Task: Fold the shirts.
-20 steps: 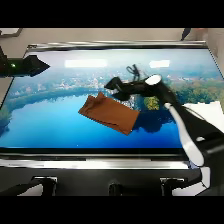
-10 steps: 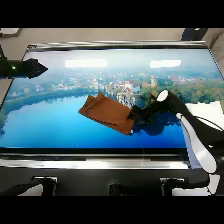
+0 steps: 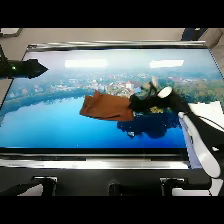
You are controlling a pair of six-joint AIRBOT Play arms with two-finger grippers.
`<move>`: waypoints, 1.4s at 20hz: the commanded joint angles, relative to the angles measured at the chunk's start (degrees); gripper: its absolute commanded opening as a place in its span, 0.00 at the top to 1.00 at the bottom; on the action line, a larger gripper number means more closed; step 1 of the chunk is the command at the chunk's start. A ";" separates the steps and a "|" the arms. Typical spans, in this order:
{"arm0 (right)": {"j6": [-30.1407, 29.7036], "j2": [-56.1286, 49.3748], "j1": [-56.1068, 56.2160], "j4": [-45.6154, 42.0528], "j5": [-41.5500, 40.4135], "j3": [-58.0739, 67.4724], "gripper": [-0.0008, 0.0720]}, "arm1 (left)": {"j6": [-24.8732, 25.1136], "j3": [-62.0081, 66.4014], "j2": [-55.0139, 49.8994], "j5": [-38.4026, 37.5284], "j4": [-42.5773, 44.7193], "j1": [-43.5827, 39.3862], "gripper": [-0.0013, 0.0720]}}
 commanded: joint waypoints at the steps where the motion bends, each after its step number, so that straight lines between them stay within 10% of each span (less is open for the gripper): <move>1: -2.23 5.27 -6.95 -2.56 7.87 8.26 0.94 | 0.00 -0.02 0.00 0.04 0.02 0.04 0.93; 20: 5.75 22.67 -67.78 -11.61 36.70 21.88 0.94 | 1.11 -0.02 0.00 0.00 0.00 -0.02 0.93; 28: 2.91 26.97 -68.76 -36.70 49.81 2.23 0.94 | 1.09 -0.02 0.00 -0.42 -0.04 -0.13 0.93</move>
